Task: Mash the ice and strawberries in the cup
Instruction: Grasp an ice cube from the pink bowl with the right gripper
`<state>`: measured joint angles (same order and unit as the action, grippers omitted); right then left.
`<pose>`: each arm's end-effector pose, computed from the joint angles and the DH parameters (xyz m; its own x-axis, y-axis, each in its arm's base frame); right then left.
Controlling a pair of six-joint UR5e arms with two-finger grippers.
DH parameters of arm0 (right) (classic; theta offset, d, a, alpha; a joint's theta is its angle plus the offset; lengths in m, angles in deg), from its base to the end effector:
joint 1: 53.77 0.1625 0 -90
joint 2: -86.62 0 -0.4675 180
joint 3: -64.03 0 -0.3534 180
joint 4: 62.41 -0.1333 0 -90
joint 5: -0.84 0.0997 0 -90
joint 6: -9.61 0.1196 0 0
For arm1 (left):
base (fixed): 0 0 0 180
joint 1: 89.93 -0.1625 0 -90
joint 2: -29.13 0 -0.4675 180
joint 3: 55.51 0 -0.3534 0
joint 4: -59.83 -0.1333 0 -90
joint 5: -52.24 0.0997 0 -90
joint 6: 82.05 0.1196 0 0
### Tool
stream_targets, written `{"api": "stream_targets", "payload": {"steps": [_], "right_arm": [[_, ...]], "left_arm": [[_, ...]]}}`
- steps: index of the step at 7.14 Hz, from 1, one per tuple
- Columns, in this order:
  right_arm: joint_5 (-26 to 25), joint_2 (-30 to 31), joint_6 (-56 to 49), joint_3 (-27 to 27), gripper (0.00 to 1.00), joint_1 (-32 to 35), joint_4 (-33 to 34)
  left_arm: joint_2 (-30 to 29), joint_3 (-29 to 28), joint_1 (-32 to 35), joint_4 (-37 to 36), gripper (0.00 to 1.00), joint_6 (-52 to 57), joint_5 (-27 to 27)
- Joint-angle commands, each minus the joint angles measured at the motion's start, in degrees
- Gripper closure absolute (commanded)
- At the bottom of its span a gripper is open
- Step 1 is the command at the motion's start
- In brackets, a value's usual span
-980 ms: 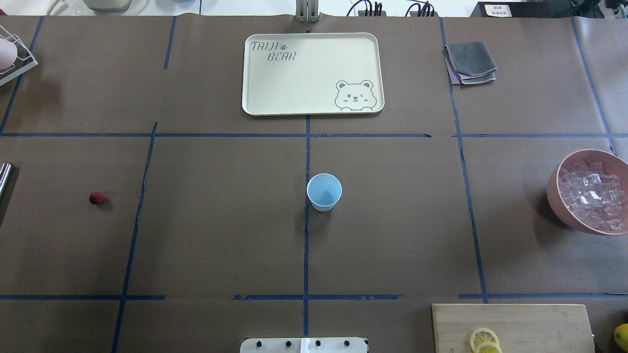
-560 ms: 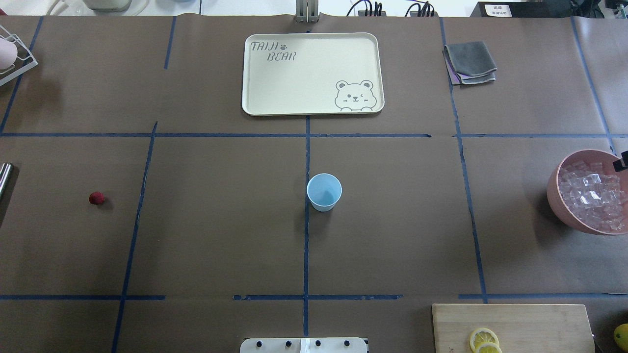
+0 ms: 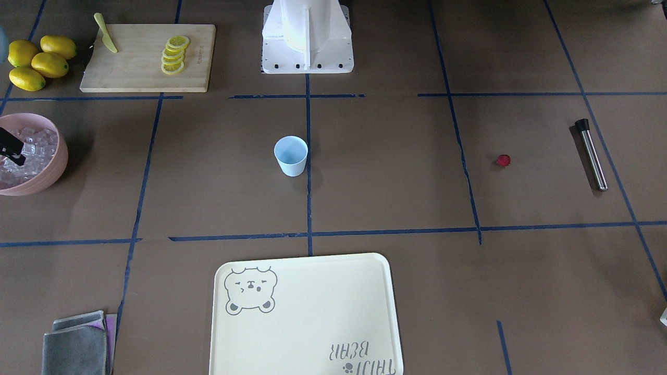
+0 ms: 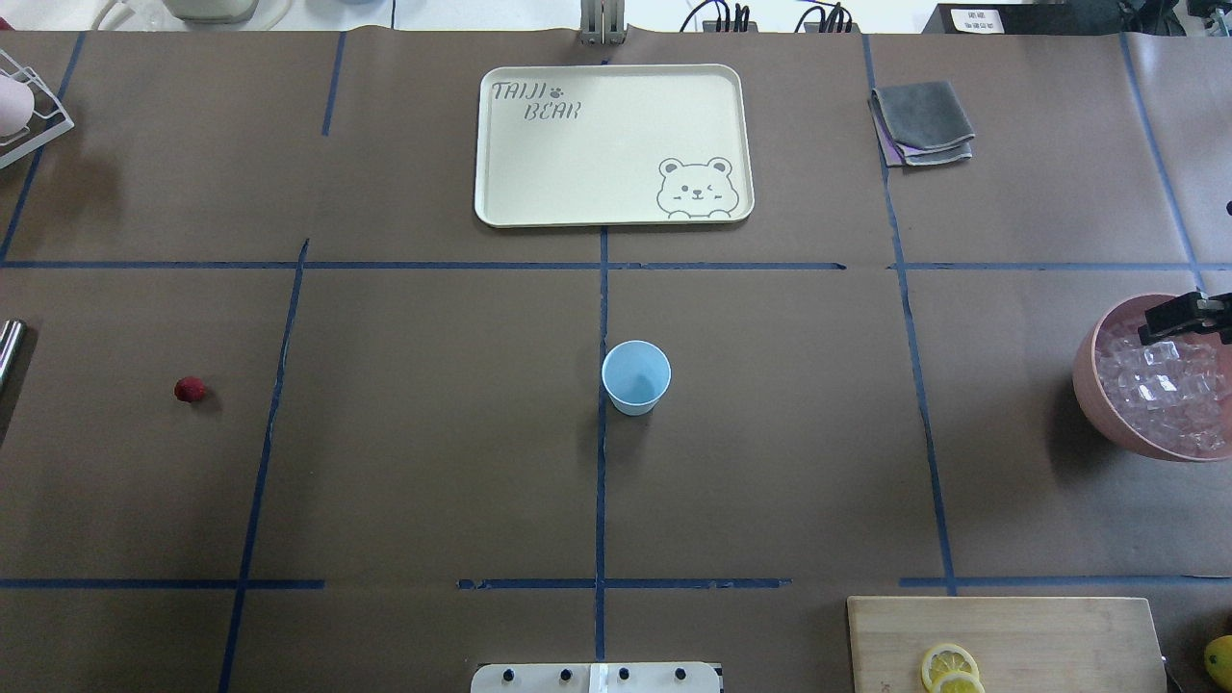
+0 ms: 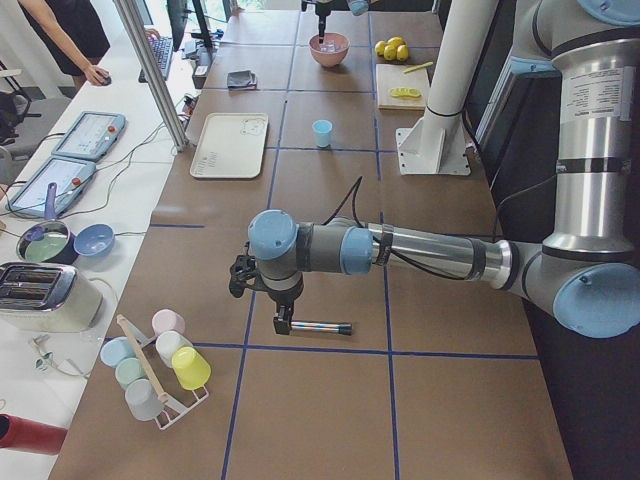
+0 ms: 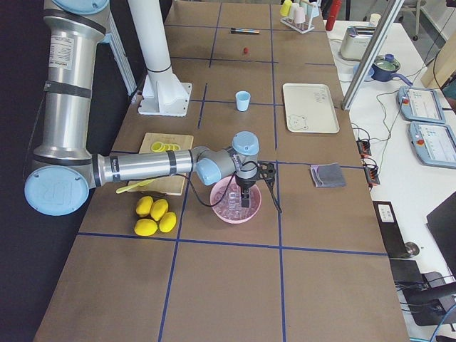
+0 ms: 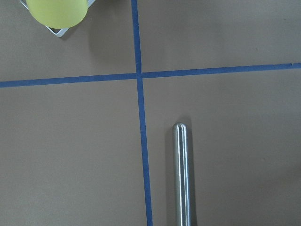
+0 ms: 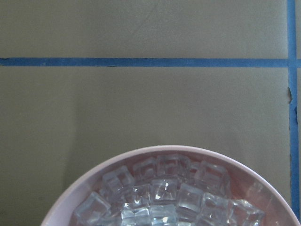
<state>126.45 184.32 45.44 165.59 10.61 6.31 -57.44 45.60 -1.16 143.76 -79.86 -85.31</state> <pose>-0.1249 -0.4076 0.6477 0.7368 0.0120 0.6760 -0.0491 0.9981 0.0359 -0.0359 -0.4251 0.6598 0.6730 0.0734 -0.7360 -0.0472 0.9973 0.0563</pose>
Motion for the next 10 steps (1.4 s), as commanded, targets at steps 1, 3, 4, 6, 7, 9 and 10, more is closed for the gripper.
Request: {"api": "stream_targets", "payload": {"steps": [1,3,4,6,7,9,10], "right_arm": [[-0.02,-0.49,0.64,-0.93,0.08,-1.19,0.01],[0.33,-0.4,2.05,-1.02,0.23,-1.45,0.1],[0.33,-0.31,2.05,-1.45,0.42,-1.46,0.1],[0.42,-0.31,2.05,-2.34,0.66,-1.46,0.1],[0.5,-0.22,1.97,-2.34,0.77,-1.37,0.1],[0.5,-0.4,1.97,-0.94,0.98,-1.37,0.01],[0.42,-0.49,1.88,0.98,1.0,-1.28,0.01]], "left_arm": [[0.0,0.05,0.0,0.0,0.0,0.01,-0.18],[0.09,0.05,0.0,0.0,0.0,0.01,-0.18],[0.09,0.14,0.0,0.0,0.0,0.01,-0.26],[0.18,0.05,0.0,0.0,0.0,0.01,-0.27],[0.18,-0.04,0.0,0.0,0.0,0.01,-0.27],[0.18,0.05,0.0,0.0,0.0,0.01,-0.27],[0.18,0.05,0.0,0.09,0.0,-0.08,-0.27]]}}
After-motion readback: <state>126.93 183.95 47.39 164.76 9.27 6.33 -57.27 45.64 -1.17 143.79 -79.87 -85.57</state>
